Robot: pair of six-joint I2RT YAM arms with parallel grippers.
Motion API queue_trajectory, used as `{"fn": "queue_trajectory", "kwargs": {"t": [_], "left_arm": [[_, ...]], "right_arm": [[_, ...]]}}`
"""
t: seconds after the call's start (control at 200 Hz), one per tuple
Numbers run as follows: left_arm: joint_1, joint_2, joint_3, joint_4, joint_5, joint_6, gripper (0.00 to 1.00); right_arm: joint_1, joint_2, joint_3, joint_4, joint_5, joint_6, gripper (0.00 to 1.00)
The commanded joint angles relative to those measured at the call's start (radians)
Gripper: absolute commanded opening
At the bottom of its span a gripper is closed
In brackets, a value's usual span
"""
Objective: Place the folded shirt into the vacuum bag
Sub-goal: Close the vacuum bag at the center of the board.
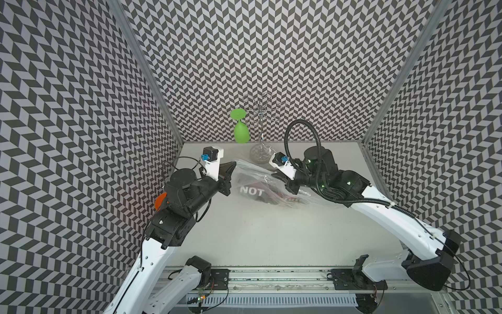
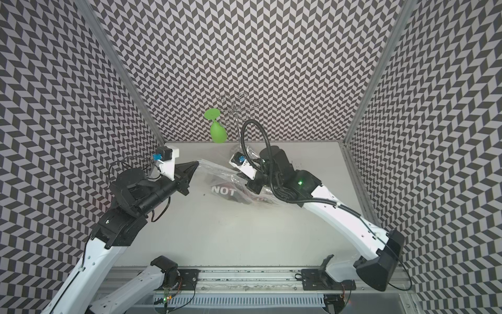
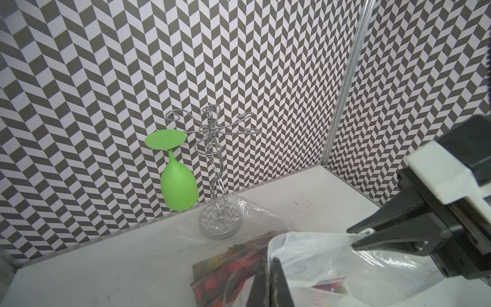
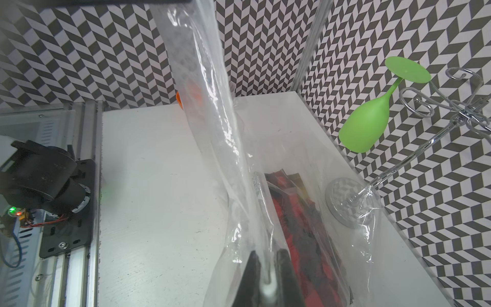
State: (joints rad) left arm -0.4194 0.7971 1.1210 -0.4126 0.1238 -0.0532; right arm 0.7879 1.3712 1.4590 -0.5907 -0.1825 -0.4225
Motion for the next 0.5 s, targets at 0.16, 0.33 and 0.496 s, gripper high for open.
{"fn": "queue_trajectory", "kwargs": {"t": [0.16, 0.33, 0.496], "left_arm": [[0.043, -0.084, 0.009, 0.213, -0.318, 0.073, 0.00], [0.056, -0.094, 0.006, 0.225, -0.372, 0.098, 0.00], [0.062, -0.099, -0.005, 0.229, -0.384, 0.093, 0.00]], "right_arm": [[-0.030, -0.007, -0.030, -0.268, 0.081, -0.033, 0.00], [-0.026, -0.030, -0.069, -0.278, 0.084, -0.032, 0.00], [-0.026, -0.036, -0.097, -0.276, 0.103, -0.040, 0.00]]}}
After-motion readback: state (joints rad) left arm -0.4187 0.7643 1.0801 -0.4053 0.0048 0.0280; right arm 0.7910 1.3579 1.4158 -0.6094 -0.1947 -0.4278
